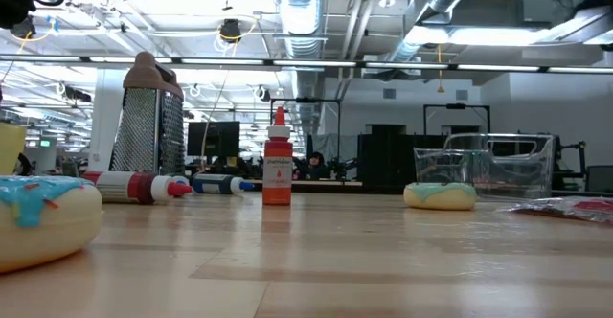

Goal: Pick & Place Food Item
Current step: Put the green donut into the black bin

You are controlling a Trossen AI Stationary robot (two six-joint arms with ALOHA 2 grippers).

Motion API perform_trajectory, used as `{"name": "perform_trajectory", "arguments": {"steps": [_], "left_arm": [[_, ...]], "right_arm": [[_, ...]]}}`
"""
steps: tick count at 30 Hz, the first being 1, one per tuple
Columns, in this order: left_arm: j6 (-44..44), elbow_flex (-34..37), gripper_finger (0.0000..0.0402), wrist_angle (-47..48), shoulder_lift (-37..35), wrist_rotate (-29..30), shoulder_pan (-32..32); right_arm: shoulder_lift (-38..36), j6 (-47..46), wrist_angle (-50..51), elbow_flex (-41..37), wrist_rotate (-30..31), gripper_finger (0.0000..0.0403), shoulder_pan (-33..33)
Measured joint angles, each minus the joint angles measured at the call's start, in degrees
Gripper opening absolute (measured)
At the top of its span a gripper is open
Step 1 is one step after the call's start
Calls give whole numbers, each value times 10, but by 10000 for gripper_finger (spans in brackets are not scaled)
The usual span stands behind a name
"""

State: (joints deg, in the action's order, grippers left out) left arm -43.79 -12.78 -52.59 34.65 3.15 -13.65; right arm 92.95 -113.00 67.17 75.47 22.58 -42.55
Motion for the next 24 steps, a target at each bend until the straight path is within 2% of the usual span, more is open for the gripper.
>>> {"name": "perform_trajectory", "arguments": {"steps": [3,6,14,19,24], "left_arm": [[0,0,176,1,0,2,0],[0,0,176,1,0,11,0],[18,0,176,0,0,16,0],[30,0,176,1,0,16,0],[30,0,176,1,0,16,0]], "right_arm": [[0,145,-114,0,24,196,61],[1,284,-182,0,1,191,130],[5,564,-143,0,-122,184,311],[26,634,-118,1,-182,184,383],[71,671,-102,0,-215,184,407]]}}
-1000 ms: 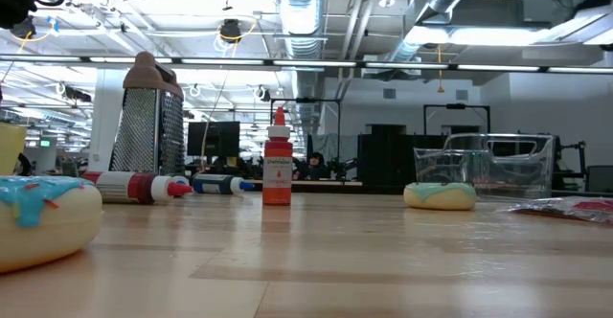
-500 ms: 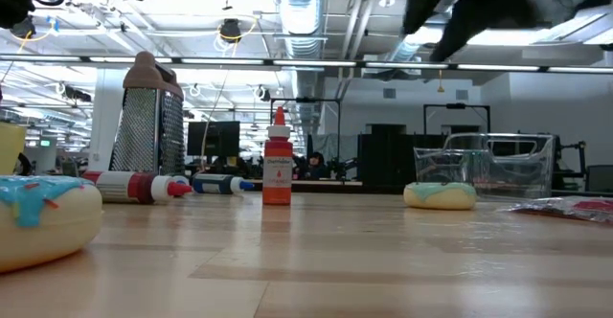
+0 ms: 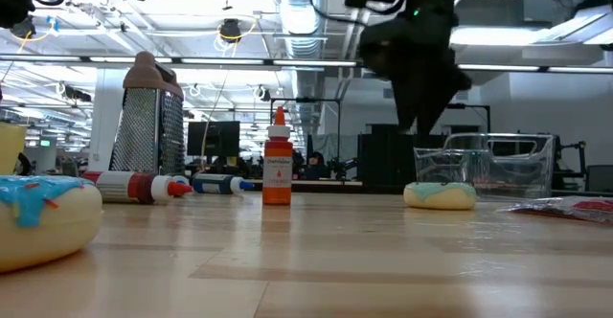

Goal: Pick & Place Food Item
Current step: Put the green donut into the black bin

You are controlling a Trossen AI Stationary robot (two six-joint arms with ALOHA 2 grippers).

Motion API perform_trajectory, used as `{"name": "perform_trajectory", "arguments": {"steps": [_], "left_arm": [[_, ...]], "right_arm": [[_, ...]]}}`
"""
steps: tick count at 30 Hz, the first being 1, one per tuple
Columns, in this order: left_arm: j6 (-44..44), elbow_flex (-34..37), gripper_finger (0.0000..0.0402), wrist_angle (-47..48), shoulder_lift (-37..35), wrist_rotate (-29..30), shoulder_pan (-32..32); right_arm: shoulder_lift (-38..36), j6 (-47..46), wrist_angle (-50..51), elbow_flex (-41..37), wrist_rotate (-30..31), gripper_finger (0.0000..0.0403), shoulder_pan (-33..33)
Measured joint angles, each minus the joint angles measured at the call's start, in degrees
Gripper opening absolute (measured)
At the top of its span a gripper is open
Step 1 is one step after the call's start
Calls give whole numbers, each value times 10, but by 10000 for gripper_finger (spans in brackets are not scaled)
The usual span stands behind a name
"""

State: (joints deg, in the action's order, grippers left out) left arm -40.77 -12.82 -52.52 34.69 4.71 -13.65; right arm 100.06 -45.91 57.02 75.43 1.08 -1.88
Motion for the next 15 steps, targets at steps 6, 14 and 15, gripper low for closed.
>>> {"name": "perform_trajectory", "arguments": {"steps": [6,14,15], "left_arm": [[0,0,176,-4,1,20,0],[0,0,176,-5,2,39,0],[0,0,176,-5,3,40,0]], "right_arm": [[45,14,12,0,0,184,-7],[70,30,20,-12,54,187,-11],[71,30,17,-19,54,190,-10]]}}
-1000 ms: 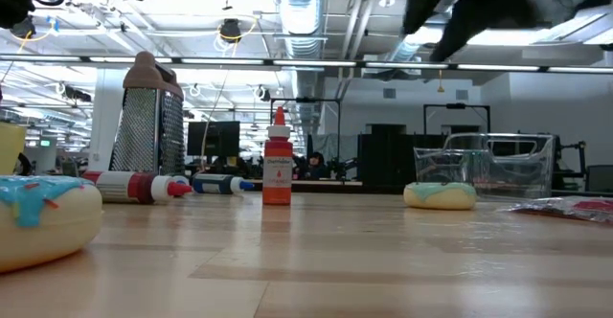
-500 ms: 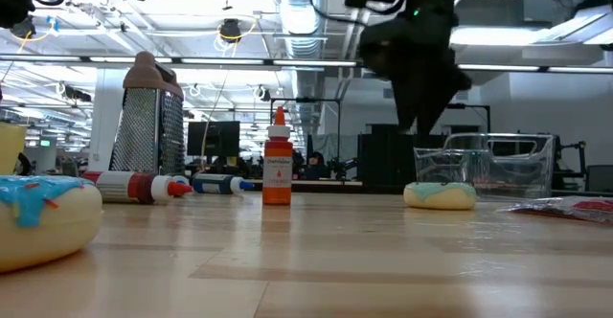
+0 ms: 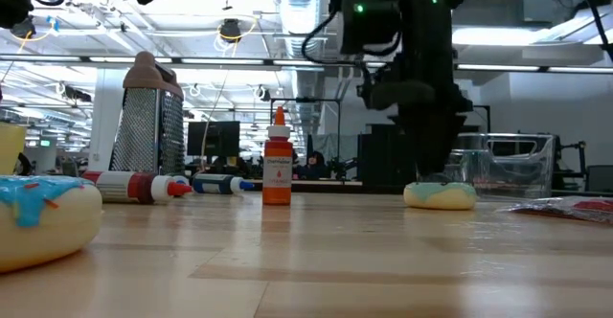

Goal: Pick & Place Food Item
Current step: Put the green donut into the black bin

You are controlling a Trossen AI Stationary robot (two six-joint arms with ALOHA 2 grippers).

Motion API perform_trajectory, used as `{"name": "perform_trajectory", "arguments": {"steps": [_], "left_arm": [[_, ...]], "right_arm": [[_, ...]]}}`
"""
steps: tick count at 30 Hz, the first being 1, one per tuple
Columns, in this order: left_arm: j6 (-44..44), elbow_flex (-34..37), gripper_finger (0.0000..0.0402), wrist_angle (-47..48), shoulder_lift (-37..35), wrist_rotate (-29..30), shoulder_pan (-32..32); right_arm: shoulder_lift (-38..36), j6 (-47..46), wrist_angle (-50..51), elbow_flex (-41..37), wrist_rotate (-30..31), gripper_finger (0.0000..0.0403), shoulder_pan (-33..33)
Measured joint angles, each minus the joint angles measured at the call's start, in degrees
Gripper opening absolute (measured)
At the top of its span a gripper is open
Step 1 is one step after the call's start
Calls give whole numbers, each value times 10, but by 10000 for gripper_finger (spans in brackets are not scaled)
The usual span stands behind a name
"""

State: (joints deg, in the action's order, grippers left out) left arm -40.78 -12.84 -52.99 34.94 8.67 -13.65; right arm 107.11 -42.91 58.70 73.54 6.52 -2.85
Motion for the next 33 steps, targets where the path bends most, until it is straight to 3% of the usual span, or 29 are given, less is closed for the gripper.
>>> {"name": "perform_trajectory", "arguments": {"steps": [9,23,33], "left_arm": [[-4,0,176,0,0,4,0],[-6,0,176,0,0,3,0],[-15,0,176,0,0,3,0]], "right_arm": [[0,-6,-42,-18,-7,217,5],[0,-18,-85,-54,-20,219,7],[0,-21,-102,-54,-22,177,8]]}}
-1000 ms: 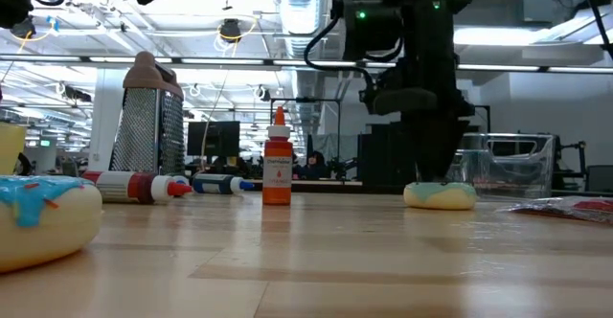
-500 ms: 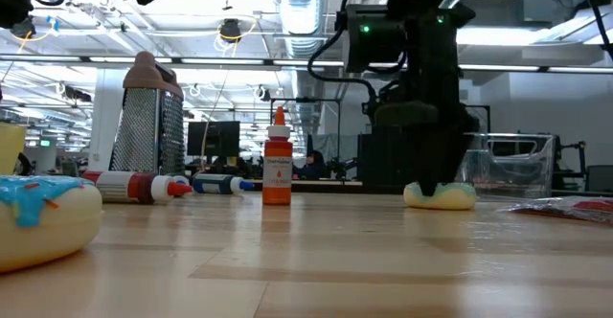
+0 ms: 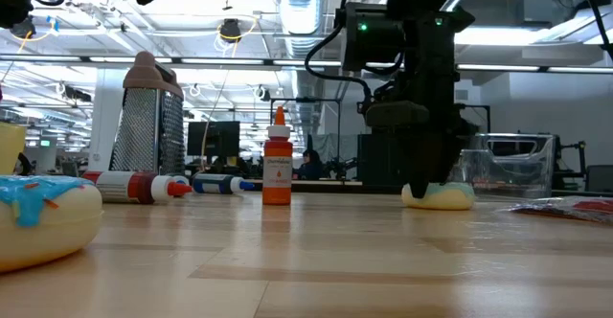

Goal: Pick & Place Food Item
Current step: Put the green donut into the black bin

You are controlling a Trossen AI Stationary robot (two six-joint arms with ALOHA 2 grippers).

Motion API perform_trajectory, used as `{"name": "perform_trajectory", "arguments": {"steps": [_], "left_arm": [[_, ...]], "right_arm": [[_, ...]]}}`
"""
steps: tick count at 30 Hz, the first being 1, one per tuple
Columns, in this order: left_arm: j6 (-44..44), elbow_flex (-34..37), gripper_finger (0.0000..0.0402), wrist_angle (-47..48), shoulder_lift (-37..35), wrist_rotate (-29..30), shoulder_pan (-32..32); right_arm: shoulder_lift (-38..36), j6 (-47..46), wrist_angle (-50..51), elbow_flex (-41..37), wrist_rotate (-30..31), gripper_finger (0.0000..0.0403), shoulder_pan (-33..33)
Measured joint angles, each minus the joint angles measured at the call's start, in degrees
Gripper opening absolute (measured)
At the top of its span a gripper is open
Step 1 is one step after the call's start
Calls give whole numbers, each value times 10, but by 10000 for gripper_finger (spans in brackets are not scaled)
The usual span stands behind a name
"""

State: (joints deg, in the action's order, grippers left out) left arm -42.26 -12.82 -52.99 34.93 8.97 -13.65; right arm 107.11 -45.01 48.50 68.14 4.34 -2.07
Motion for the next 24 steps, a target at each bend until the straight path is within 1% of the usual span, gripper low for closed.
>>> {"name": "perform_trajectory", "arguments": {"steps": [7,12,15,18,24], "left_arm": [[0,0,176,0,0,-2,0],[0,0,176,0,0,-2,0],[0,0,176,0,0,-2,0],[0,0,176,0,0,-4,0],[3,0,176,0,0,-4,0]], "right_arm": [[0,20,1,0,-2,139,-2],[-16,74,10,1,-38,128,-23],[-31,103,42,13,-45,127,-49],[-47,143,98,36,-51,127,-78],[-85,268,192,90,-99,127,-152]]}}
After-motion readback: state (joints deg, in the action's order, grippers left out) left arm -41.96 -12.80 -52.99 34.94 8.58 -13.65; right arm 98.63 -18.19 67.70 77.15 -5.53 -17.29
